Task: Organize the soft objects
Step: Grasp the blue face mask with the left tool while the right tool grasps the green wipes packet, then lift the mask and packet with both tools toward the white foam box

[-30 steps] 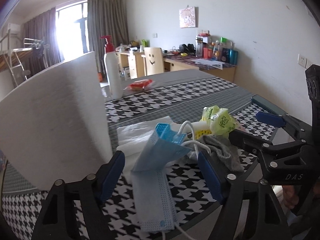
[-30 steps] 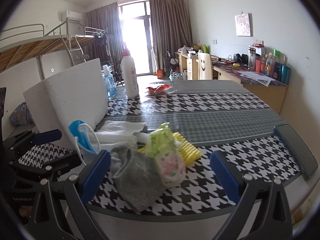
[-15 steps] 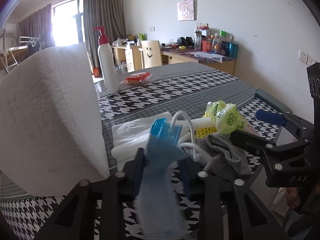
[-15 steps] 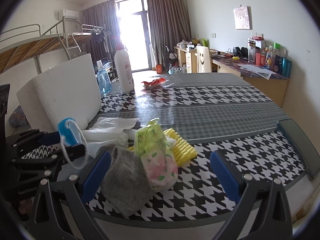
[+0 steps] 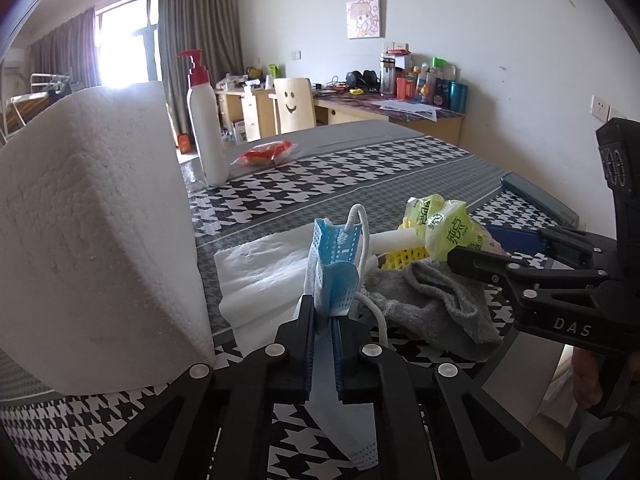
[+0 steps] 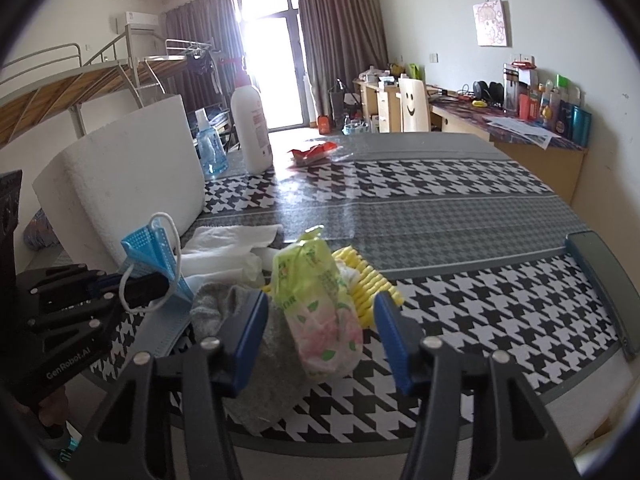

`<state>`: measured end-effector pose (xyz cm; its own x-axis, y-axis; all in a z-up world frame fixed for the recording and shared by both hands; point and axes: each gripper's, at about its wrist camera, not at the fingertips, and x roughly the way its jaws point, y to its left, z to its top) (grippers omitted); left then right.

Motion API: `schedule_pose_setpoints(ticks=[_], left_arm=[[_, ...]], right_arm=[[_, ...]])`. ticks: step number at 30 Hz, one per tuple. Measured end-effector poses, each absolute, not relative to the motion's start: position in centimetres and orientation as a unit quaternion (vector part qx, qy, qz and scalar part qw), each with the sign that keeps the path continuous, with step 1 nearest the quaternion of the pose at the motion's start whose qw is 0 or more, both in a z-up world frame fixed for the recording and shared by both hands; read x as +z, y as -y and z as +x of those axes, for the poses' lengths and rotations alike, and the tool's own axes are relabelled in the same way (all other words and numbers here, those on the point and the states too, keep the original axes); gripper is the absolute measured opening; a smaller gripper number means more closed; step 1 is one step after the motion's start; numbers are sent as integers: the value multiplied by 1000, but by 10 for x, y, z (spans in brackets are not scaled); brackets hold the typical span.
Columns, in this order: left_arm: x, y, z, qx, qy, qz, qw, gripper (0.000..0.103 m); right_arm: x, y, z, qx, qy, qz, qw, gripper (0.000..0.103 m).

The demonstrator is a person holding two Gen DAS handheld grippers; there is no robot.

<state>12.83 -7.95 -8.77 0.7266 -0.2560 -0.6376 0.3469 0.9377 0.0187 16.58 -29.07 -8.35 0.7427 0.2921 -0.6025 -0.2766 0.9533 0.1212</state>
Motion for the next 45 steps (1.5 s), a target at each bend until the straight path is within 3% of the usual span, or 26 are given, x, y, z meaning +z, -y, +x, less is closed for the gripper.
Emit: schedule_pose_setpoints(ticks=[3, 4, 7, 13, 45], left_arm=[[-88, 79, 129, -169, -332, 65, 926, 7], [-88, 78, 129, -170, -332, 65, 926, 5], [-87, 77, 128, -176, -331, 60, 925, 4], [-79, 76, 120, -182, -319, 57, 928, 4], [2, 57, 101, -156, -224, 39, 961, 4]], right_arm=[[-86, 290, 169, 152, -332, 9, 931, 56], [-87, 289, 169, 152, -334, 9, 930, 47], [-88, 289, 168, 152, -339, 9, 928, 34], [-79, 289, 161, 152, -324, 8, 934, 27], [-14, 265, 144, 174, -244, -13, 954, 27]])
